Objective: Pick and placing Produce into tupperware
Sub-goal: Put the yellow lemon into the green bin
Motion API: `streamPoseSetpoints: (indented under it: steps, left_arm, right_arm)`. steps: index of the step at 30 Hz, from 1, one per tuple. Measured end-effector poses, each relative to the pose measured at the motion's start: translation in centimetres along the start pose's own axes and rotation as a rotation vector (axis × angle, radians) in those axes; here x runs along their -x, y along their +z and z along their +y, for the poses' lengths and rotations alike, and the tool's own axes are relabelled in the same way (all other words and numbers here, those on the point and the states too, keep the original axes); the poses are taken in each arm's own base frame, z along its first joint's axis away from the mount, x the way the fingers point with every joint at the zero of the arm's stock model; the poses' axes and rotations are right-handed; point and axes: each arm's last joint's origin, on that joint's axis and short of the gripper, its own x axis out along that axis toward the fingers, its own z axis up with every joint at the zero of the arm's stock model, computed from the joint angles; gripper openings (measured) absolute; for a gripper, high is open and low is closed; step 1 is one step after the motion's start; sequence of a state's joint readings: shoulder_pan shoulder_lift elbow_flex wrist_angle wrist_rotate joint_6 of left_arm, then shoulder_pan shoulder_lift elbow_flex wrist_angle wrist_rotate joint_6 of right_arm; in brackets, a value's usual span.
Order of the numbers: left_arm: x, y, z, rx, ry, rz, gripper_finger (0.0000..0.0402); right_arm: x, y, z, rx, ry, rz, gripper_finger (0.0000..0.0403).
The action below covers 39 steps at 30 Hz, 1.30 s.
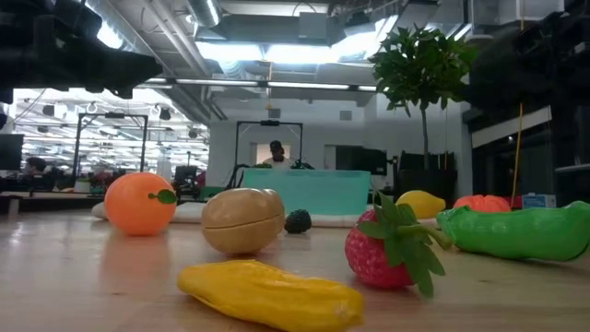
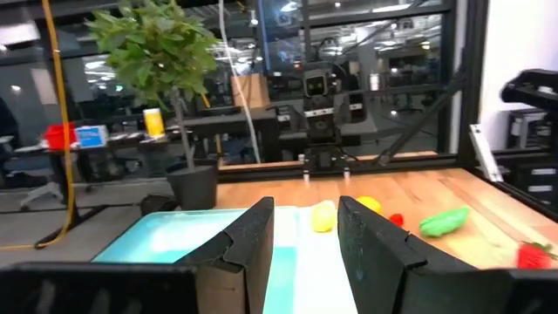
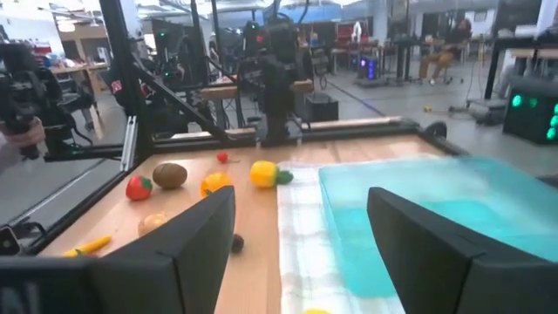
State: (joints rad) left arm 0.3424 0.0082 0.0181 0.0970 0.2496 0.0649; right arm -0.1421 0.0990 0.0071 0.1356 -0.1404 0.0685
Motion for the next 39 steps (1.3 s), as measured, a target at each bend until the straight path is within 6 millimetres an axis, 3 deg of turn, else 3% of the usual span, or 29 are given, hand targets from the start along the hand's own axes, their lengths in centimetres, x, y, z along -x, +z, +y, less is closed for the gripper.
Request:
streamPoseSetpoints:
  steps: [12,17,26,31,39]
  left_arm:
    - [0.0,0.1,0.1,0.113,0.019,-0.003,0.0121]
    - [-0.3,-0.2,0.2,0.124,0.030,0.032,0.0121]
    - [-2.1,2.5,0.9,0.133,0.055,0.133,0.0121]
    - [-4.0,3.8,1.4,0.117,0.046,0.275,0.0121]
    - [-6.6,5.7,1.7,0.087,0.047,0.497,0.0121]
  right_arm:
    - [-0.5,1.3,0.0,0.038,0.006,-0.114,0.0263]
    - [-0.8,2.7,0.1,0.054,0.006,-0.115,0.0263]
    - [-2.6,4.5,-0.1,0.041,-0.031,0.060,0.0263]
    - [-3.5,5.9,-0.2,0.059,-0.030,0.097,0.0263]
    - [-4.1,7.9,-0.2,0.011,-0.054,0.307,0.0263]
